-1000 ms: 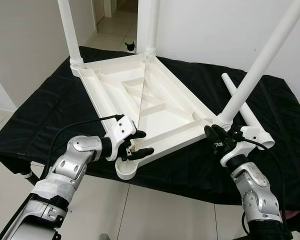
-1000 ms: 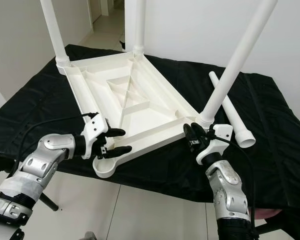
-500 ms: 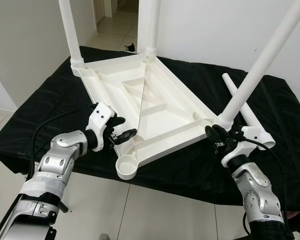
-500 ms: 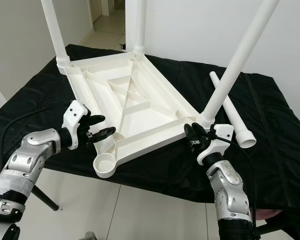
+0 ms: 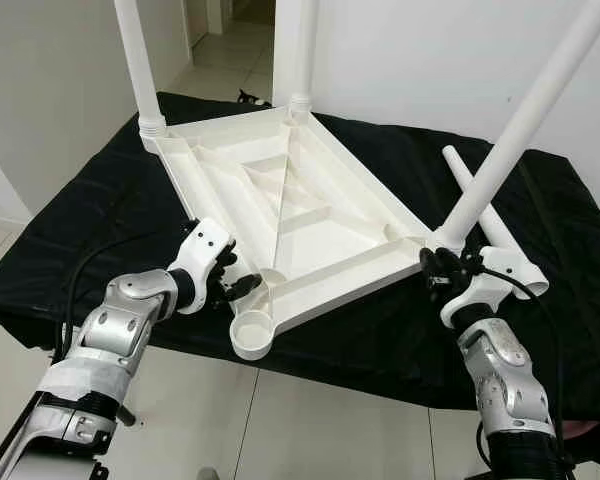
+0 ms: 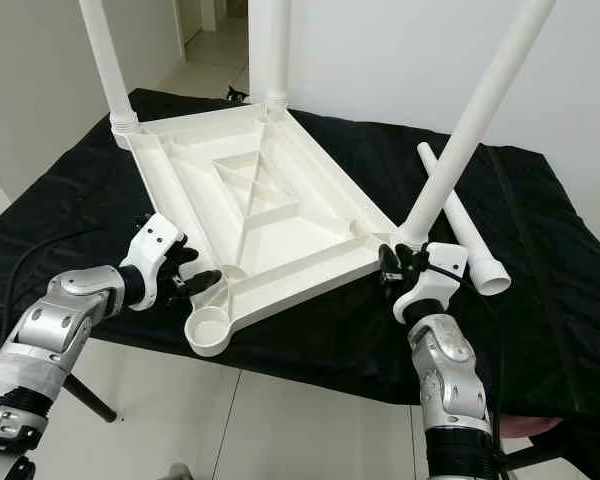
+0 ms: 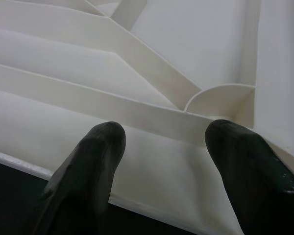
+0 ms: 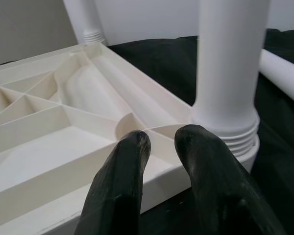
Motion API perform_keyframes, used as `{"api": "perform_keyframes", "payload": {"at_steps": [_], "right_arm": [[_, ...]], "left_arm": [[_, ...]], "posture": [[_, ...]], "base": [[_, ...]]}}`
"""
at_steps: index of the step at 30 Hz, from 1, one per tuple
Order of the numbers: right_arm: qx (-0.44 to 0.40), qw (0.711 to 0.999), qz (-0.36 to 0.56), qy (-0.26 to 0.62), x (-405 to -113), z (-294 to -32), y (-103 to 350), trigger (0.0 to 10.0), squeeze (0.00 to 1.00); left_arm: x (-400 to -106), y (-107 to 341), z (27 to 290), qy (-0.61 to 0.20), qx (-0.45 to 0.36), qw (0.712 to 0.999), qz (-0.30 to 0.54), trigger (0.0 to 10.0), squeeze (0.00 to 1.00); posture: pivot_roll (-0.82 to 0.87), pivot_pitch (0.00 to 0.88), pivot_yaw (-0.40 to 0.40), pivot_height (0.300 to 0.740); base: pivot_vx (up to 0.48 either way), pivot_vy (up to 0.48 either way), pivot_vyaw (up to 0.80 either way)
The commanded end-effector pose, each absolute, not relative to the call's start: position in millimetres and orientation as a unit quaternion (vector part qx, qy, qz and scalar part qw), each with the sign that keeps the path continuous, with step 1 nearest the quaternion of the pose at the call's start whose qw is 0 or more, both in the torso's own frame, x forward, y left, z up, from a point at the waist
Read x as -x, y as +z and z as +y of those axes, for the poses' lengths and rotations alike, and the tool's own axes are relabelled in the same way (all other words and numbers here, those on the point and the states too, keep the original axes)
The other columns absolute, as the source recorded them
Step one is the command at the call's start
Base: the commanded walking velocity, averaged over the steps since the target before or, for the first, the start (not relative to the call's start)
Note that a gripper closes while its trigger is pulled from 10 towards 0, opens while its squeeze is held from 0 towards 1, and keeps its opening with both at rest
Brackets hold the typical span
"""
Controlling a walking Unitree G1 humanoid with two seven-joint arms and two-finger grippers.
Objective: Building children table
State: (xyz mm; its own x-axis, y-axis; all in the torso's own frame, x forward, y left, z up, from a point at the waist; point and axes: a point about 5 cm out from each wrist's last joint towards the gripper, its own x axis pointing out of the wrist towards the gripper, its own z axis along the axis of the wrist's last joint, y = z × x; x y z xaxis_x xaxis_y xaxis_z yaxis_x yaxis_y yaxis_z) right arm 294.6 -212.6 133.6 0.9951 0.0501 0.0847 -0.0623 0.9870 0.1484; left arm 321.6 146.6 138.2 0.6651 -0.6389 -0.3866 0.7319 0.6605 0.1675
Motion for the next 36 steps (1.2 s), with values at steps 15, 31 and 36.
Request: {"api": "perform_keyframes", "payload": {"at_steps": [15,31,36], "right_arm": [[-0.072,0.993,0.01,-0.088,-302,-220,113,10.0,0.0],[-0.106,0.984,0.06,-0.131,-327,-201,91,10.0,0.0],[-0.104,0.985,0.063,-0.122,-338,-197,93,10.0,0.0]], "left_arm": [[-308,120,134,-0.398,-0.242,0.868,0.172,10.0,0.0],[-300,123,120,-0.435,-0.25,0.851,0.157,10.0,0.0],[-298,125,118,-0.44,-0.253,0.848,0.155,10.0,0.0]], "posture": [[-0.06,0.0,-0.042,0.74],[-0.04,0.0,-0.041,0.74],[-0.03,0.0,-0.035,0.74]], "base": [[0.0,0.0,0.0],[0.0,0.0,0.0],[0.0,0.0,0.0]]}}
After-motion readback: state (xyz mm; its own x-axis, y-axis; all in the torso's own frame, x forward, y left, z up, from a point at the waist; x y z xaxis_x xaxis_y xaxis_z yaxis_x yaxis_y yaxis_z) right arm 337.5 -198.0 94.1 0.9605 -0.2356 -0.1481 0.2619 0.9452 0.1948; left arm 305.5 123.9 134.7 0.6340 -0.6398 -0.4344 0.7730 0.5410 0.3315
